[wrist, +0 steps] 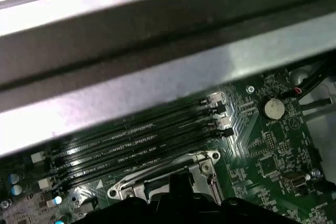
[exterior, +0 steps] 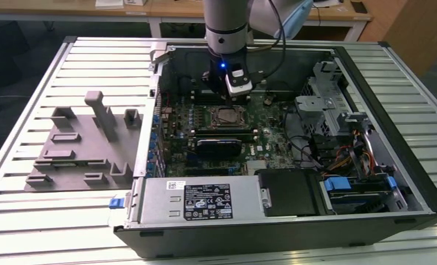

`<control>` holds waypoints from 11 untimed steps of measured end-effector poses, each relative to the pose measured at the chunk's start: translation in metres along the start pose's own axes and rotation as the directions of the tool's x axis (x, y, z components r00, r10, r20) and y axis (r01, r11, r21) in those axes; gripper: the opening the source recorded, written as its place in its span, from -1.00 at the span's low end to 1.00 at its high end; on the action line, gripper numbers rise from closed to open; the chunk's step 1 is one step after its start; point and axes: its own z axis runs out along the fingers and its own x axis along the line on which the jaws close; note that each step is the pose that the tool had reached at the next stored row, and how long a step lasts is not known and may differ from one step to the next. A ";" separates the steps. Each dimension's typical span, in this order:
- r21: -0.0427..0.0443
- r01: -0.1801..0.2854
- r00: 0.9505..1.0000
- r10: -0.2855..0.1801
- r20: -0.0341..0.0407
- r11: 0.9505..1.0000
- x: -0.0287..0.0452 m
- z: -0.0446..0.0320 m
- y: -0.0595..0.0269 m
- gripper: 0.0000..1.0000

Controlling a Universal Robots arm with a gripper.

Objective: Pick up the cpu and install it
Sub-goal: 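Install the first cpu locking lever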

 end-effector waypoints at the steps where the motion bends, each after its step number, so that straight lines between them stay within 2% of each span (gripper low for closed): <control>1: 0.007 0.000 1.000 0.000 0.002 1.000 -0.0002 -0.0001 -0.0005 -0.79; 5: 0.045 0.002 1.000 -0.003 0.007 0.999 -0.0005 -0.0002 -0.0015 -0.79; 8: 0.074 0.005 1.000 -0.005 0.003 0.997 -0.0007 -0.0001 -0.0021 -0.79; 9: 0.081 0.005 1.000 -0.005 0.000 0.997 -0.0008 -0.0001 -0.0022 -0.79; 11: 0.085 0.006 1.000 -0.006 -0.003 0.996 -0.0012 -0.0002 -0.0034 -0.79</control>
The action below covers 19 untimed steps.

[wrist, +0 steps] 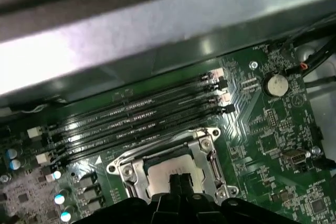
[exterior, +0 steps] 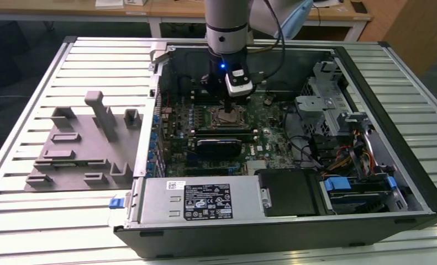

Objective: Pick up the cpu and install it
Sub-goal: 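Install the first cpu locking lever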

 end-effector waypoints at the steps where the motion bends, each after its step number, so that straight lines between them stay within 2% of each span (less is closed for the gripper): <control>1: 0.000 0.000 1.000 0.000 0.000 1.000 -0.0005 0.0001 -0.0013 -0.79; 5: 0.000 0.000 1.000 0.000 0.000 1.000 -0.0035 0.0004 -0.0098 -0.79; 14: 0.001 0.000 1.000 0.000 0.000 1.000 -0.0039 -0.0004 -0.0106 -0.79; 16: 0.001 0.000 1.000 0.000 0.000 1.000 -0.0044 -0.0053 -0.0105 -0.79; 19: 0.001 0.000 1.000 0.000 0.000 1.000 -0.0056 -0.0176 -0.0105 -0.79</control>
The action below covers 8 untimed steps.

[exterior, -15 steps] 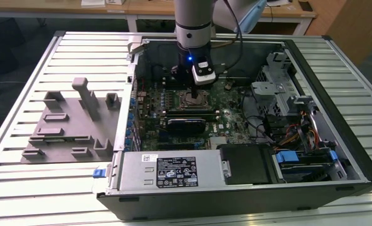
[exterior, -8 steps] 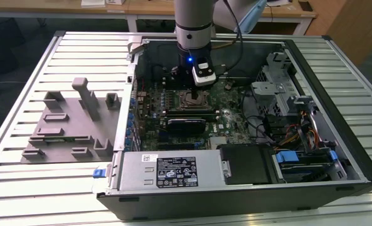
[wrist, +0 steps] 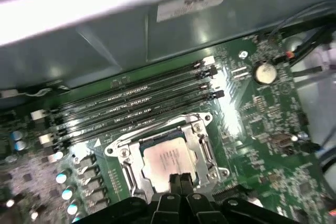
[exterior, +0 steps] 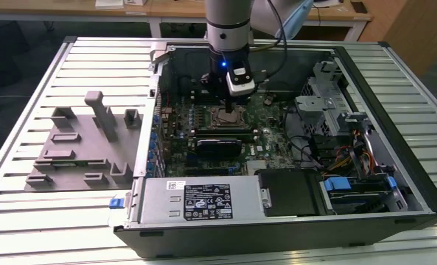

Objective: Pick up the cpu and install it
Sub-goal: 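Install the first cpu locking lever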

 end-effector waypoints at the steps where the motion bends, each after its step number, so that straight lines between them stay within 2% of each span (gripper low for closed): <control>1: 0.000 0.000 1.000 0.000 0.000 1.000 -0.0004 -0.0045 0.0000 -0.79; 5: 0.000 0.000 1.000 0.000 0.000 1.000 -0.0019 -0.0193 0.0000 -0.79; 8: 0.000 0.000 1.000 0.000 0.000 1.000 -0.0021 -0.0204 0.0000 -0.79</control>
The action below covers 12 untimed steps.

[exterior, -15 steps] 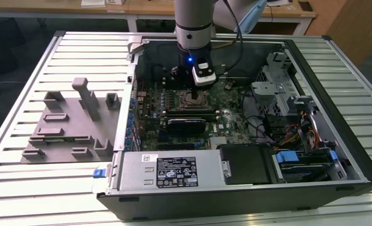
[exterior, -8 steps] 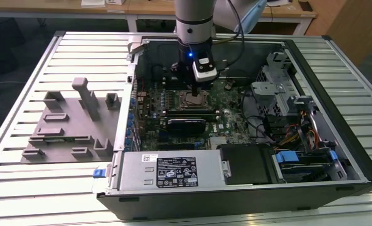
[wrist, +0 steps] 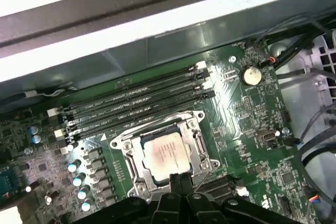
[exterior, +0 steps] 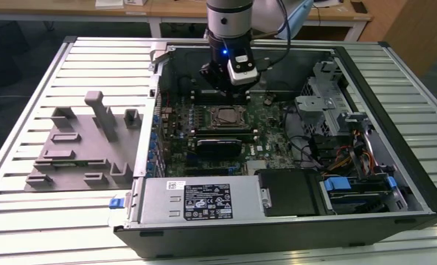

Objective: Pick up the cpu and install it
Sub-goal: 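Install the first cpu locking lever, then install the second cpu locking lever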

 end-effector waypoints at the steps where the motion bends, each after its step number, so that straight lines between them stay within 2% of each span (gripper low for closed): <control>1: 0.000 0.000 1.000 0.000 0.000 1.000 0.0000 0.0000 0.0000 -0.79; 12: 0.000 0.001 1.000 -0.001 0.000 1.000 -0.0003 -0.0033 -0.0001 -0.79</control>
